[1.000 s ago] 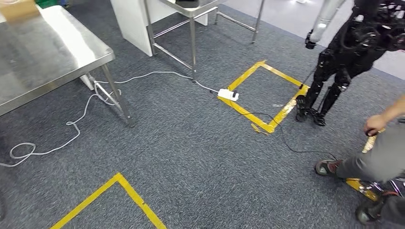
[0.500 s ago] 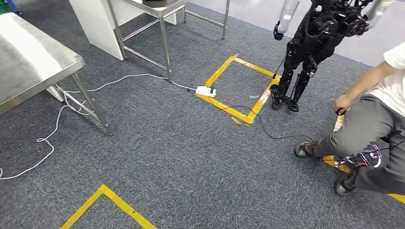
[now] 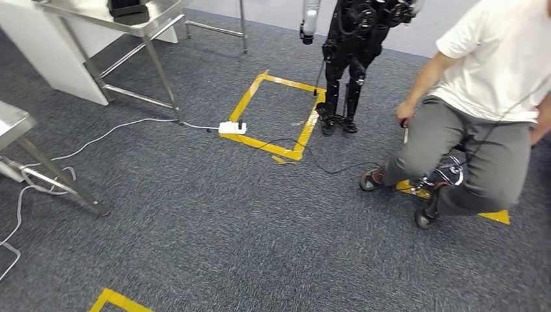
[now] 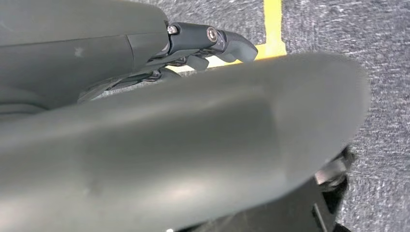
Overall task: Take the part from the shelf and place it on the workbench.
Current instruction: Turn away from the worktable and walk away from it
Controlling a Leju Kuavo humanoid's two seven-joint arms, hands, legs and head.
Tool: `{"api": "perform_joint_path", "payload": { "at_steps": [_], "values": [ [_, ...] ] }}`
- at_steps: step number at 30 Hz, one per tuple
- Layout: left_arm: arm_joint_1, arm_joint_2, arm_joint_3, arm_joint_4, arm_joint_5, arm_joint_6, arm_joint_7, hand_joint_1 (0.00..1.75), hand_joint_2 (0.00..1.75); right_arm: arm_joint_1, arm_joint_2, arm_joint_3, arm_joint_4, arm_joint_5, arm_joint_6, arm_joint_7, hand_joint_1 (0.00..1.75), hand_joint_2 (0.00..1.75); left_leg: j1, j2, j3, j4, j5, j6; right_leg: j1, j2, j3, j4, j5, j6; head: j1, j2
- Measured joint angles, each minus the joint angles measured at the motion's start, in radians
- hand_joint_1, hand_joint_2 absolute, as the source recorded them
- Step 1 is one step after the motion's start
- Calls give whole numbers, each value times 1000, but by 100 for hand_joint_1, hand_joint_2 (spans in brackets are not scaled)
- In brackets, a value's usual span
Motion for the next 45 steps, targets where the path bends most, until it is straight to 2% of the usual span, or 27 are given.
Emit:
{"api": "perform_joint_path", "payload": {
  "at_steps": [2, 3, 4, 6, 8, 10, 12, 13, 14, 15, 17, 18, 20, 22, 23, 25, 27, 29, 30, 31, 33, 35, 38, 40, 42, 44, 45],
  "values": [
    [-3, 0, 3, 1, 0, -2, 21, 0, 0, -1, -1, 0, 0, 2, 13, 2, 0, 175, 4, -36, 47, -124, 67, 4, 4, 27, -1, 5, -2, 4, 0, 0],
    [-5, 0, 4, 2, 0, -5, 34, 0, 0, -3, -2, 0, 0, 3, 19, 3, 0, 175, 3, -49, 60, -160, 82, 8, 7, 38, -5, 7, -2, 9, 0, 0],
    [-7, 1, 5, 2, 0, -10, 47, 0, 0, -4, -2, 0, 0, 4, 23, 4, 0, 175, 0, -53, 65, -175, 85, 14, 9, 48, -11, 7, -2, 16, 0, 0],
    [-12, 1, 5, 2, -1, -19, 67, 0, 0, -3, -3, 0, 0, 6, 28, 5, 0, 175, -7, -32, 68, -181, 90, 31, 9, 58, -21, 6, 0, 31, 0, 0],
    [-15, 1, 5, 2, -2, -23, 77, 0, 0, -1, -5, 0, 0, 7, 32, 7, 0, 175, -7, -11, 72, -191, 99, 49, 7, 17, -39, 42, -18, 34, 2, 0],
    [-16, 1, 6, 2, -3, -23, 84, 0, 0, -4, -6, 0, 0, 9, 35, 9, 0, 175, -7, 14, 73, -195, 102, 59, 4, -38, -92, 151, -71, 27, 4, 0],
    [-16, 1, 6, 2, -3, -23, 89, 0, 0, -6, -7, 0, 0, 13, 37, 10, 0, 175, -9, 42, 72, -195, 100, 61, 0, -51, -156, 276, -120, 29, 5, 0],
    [-16, 1, 6, 2, -3, -23, 90, 0, 0, -6, -7, 0, 0, 15, 38, 11, 0, 175, -10, 54, 72, -194, 99, 60, -3, -53, -168, 301, -126, 35, 5, 0],
    [-16, 1, 7, 2, -3, -23, 90, 0, 0, -6, -7, 0, 0, 17, 39, 13, 0, 175, -10, 66, 73, -194, 98, 58, -5, -55, -164, 297, -120, 44, 5, 0],
    [-17, 1, 7, 2, -3, -23, 90, 0, 0, -5, -8, 0, 0, 18, 40, 14, 0, 175, -9, 76, 75, -194, 96, 56, -8, -60, -139, 253, -104, 53, 5, 0],
    [-17, 1, 7, 2, -3, -23, 91, 0, 0, -5, -10, 0, 0, 22, 41, 15, 0, 175, -10, 95, 82, -194, 92, 49, -13, -98, -62, 118, -61, 66, 6, 0],
    [-17, 1, 7, 2, -3, -23, 91, 0, 0, -7, -10, 0, 0, 23, 42, 16, 0, 175, -12, 105, 87, -194, 87, 42, -10, -128, -30, 62, -44, 68, 7, 0],
    [-18, 1, 7, 2, -3, -22, 91, 0, 0, -13, -11, 0, 0, 24, 42, 16, 0, 175, -15, 124, 101, -195, 75, 26, 1, -165, -5, 14, -29, 57, 5, 0],
    [-22, -1, 7, 1, -3, -22, 91, 0, 0, -17, -14, 0, 0, 24, 44, 16, 0, 175, -13, 148, 117, -201, 65, 13, 9, -144, -4, 11, -24, 42, 2, 0],
    [-25, -2, 7, 1, -2, -22, 91, 0, 0, -17, -15, 0, 0, 25, 45, 16, 0, 175, -10, 145, 123, -198, 58, 7, 3, -130, -1, 7, -21, 35, 0, 0],
    [-28, -4, 8, 0, -1, -22, 91, 0, 0, -17, -16, 0, 0, 26, 48, 17, 0, 175, -6, 92, 109, -146, 15, 2, -9, -103, 8, -1, -9, 14, -5, 0],
    [-24, -5, 11, 0, 0, -21, 91, 0, 0, -17, -16, 0, 0, 27, 54, 18, 0, 175, -5, 28, 50, -19, -60, 1, -8, -77, 5, -4, -2, -4, -10, 0],
    [-18, -6, 16, 1, 0, -20, 92, 0, 0, -17, -17, 0, 0, 27, 59, 18, 0, 175, -5, 10, -2, 74, -92, 1, -2, -45, -4, -5, 2, -10, -10, 0],
    [-16, -6, 17, 2, 0, -20, 92, 0, 0, -15, -17, 0, 0, 27, 61, 18, 0, 175, -5, 8, -3, 68, -78, 3, 0, -29, -8, -4, 4, -9, -10, 0],
    [-15, -6, 19, 2, 0, -20, 92, 0, 0, -14, -18, 0, 0, 27, 61, 18, 0, 175, -4, 5, 16, 22, -48, 5, 1, -14, -9, -4, 6, -6, -10, 0],
    [-15, -6, 21, 2, 0, -20, 92, 0, 0, -11, -19, 0, 0, 27, 61, 18, 0, 175, -5, -31, 82, -115, 18, 12, 3, 10, -8, -1, 11, 4, -11, 0],
    [-15, -5, 22, 2, 0, -19, 92, 0, 0, -12, -19, 0, 0, 27, 61, 17, 0, 175, -11, -63, 119, -188, 53, 23, 11, 30, -10, 1, 14, 13, -9, 0],
    [-20, -8, 22, 1, 0, -19, 92, 0, 0, -12, -20, 0, 0, 29, 62, 15, 0, 175, -22, -39, 125, -201, 69, 47, 16, 52, -22, 2, 17, 31, -7, 0],
    [-24, -10, 23, 1, 0, -19, 93, 0, 0, -13, -20, 0, 0, 31, 62, 15, 0, 175, -21, -13, 126, -211, 80, 65, 16, 16, -46, 55, -13, 32, -4, 0],
    [-23, -11, 23, 1, -2, -19, 95, 0, 0, -14, -20, 0, 0, 32, 62, 15, 0, 175, -22, 17, 123, -213, 83, 73, 13, -35, -109, 185, -79, 25, 0, 0],
    [-22, -11, 24, 1, -6, -19, 98, 0, 0, -14, -20, 0, 0, 31, 62, 16, 0, 175, -23, 46, 119, -213, 82, 73, 8, -51, -162, 296, -121, 32, 2, 0],
    [-22, -11, 24, 1, -8, -19, 100, 0, 0, -11, -19, 0, 1, 30, 62, 16, 0, 175, -24, 60, 117, -212, 81, 72, 5, -54, -163, 303, -118, 42, 2, 0]
  ]
}}
